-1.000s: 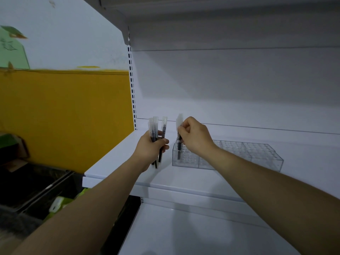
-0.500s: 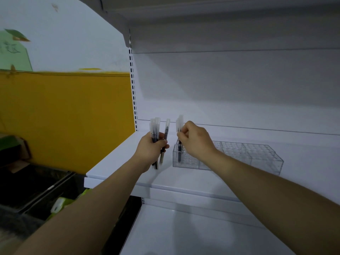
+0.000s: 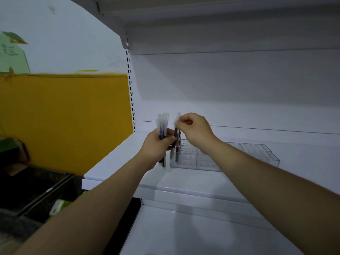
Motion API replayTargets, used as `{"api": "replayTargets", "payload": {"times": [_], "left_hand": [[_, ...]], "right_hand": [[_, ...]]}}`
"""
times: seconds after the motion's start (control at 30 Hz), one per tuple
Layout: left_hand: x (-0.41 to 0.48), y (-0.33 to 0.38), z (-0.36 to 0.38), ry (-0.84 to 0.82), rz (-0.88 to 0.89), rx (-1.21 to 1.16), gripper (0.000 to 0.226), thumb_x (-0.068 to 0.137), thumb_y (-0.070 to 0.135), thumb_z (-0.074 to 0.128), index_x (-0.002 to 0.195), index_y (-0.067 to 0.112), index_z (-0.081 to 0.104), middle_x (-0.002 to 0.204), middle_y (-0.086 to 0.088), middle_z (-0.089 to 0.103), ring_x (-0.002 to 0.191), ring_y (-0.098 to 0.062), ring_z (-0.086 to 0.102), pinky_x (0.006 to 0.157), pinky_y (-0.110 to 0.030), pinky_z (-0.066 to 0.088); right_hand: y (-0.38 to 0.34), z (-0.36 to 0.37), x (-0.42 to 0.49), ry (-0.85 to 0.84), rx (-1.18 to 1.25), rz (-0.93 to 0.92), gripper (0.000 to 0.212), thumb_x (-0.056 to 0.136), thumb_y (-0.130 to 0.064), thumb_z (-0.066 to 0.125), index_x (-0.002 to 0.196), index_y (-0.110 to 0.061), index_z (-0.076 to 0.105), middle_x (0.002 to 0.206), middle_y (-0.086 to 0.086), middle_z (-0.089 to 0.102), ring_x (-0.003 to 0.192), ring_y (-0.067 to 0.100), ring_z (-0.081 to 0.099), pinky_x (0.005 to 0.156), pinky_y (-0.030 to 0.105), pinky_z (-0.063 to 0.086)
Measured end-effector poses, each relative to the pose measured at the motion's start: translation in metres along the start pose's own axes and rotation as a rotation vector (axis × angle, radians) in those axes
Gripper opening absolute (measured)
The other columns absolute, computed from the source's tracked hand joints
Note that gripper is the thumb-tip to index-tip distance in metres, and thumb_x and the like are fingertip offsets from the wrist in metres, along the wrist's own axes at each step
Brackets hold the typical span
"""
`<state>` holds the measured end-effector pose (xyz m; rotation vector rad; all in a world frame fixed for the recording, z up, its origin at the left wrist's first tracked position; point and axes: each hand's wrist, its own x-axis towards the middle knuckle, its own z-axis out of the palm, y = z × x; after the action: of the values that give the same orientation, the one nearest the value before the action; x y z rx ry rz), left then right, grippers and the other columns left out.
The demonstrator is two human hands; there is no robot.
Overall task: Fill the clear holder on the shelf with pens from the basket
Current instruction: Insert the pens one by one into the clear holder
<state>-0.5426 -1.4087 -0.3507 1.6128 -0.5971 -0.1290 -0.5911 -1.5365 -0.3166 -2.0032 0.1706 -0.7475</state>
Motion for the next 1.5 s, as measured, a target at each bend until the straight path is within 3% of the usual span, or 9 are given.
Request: {"api": "replayTargets", "payload": {"times": [0.1,0.23,0.33,0.43,0.6,0.73,0.97,1.13,1.5], "left_hand": [[0.003,-0.006,-0.002,0.049,-0.036,-0.016,0.011,0.095,0.008,0.055,0.105,0.006,0.058,0.095,-0.011,0.067,0.087,-0.022,0.067,0.084,-0.034,0.055],[0.003,-0.013,-0.008,0.081,-0.089,0.051,0.008,0.095,0.011,0.055,0.102,0.008,0.057,0.083,-0.008,0.061,0.067,-0.020,0.060,0.066,-0.027,0.055],[0.003,-0.016,-0.007,0.058,-0.106,0.112,0.007,0.095,0.018,0.056,0.096,0.011,0.057,0.072,-0.006,0.055,0.059,-0.018,0.047,0.059,-0.029,0.047],[0.002,-0.016,-0.005,0.038,-0.116,0.115,0.014,0.097,0.025,0.053,0.094,0.012,0.055,0.069,-0.005,0.050,0.061,-0.018,0.043,0.059,-0.029,0.045],[0.002,-0.016,-0.008,0.057,-0.143,0.040,0.009,0.100,0.018,0.045,0.101,0.013,0.052,0.073,-0.005,0.049,0.064,-0.016,0.042,0.060,-0.027,0.042],[0.004,-0.016,-0.010,0.074,-0.153,0.009,0.017,0.099,0.011,0.042,0.114,0.015,0.049,0.077,-0.006,0.051,0.065,-0.016,0.044,0.062,-0.026,0.044],[0.005,-0.018,-0.012,0.049,-0.132,-0.038,0.009,0.099,0.014,0.049,0.097,0.016,0.057,0.078,-0.005,0.058,0.068,-0.017,0.054,0.069,-0.026,0.051],[0.004,-0.018,-0.012,0.039,-0.128,-0.027,0.011,0.097,0.016,0.053,0.104,0.012,0.060,0.083,-0.006,0.067,0.075,-0.018,0.067,0.073,-0.028,0.056],[0.001,-0.014,-0.015,0.086,-0.134,0.023,0.014,0.099,0.011,0.046,0.108,0.014,0.056,0.088,-0.004,0.058,0.074,-0.016,0.050,0.076,-0.029,0.048]], "right_hand": [[-0.002,-0.008,0.010,0.150,0.115,0.038,0.005,0.091,-0.023,0.056,0.086,-0.023,0.054,0.089,0.000,0.064,0.085,0.019,0.064,0.075,0.035,0.054],[-0.003,-0.024,0.023,0.297,0.209,-0.008,0.005,0.096,-0.022,0.049,0.092,-0.022,0.047,0.086,0.005,0.065,0.079,0.022,0.066,0.080,0.046,0.057],[0.006,-0.021,0.028,0.249,0.106,-0.031,0.005,0.098,-0.020,0.047,0.103,-0.019,0.046,0.081,0.002,0.062,0.085,0.029,0.066,0.081,0.049,0.056],[0.020,-0.010,0.030,0.185,0.030,-0.002,0.009,0.099,-0.021,0.045,0.108,-0.018,0.046,0.088,0.006,0.064,0.087,0.029,0.066,0.080,0.044,0.055],[0.032,-0.004,0.031,0.141,-0.078,-0.009,0.015,0.101,-0.021,0.043,0.114,-0.016,0.047,0.094,0.005,0.062,0.084,0.024,0.061,0.058,0.025,0.045],[0.033,-0.002,0.035,0.197,-0.021,-0.017,0.010,0.100,-0.021,0.043,0.109,-0.018,0.047,0.089,0.007,0.064,0.086,0.027,0.064,0.072,0.036,0.051],[0.036,-0.001,0.036,0.184,-0.081,-0.043,0.018,0.101,-0.020,0.042,0.117,-0.015,0.047,0.089,0.002,0.061,0.070,0.013,0.055,0.054,0.019,0.042],[0.033,-0.002,0.034,0.208,-0.075,-0.074,0.018,0.101,-0.020,0.042,0.117,-0.014,0.047,0.090,0.003,0.062,0.075,0.015,0.057,0.063,0.024,0.045],[0.048,0.011,0.045,0.065,-0.231,0.048,0.019,0.101,-0.025,0.041,0.114,-0.012,0.046,0.075,0.003,0.056,0.060,0.018,0.049,0.055,0.027,0.039]]}}
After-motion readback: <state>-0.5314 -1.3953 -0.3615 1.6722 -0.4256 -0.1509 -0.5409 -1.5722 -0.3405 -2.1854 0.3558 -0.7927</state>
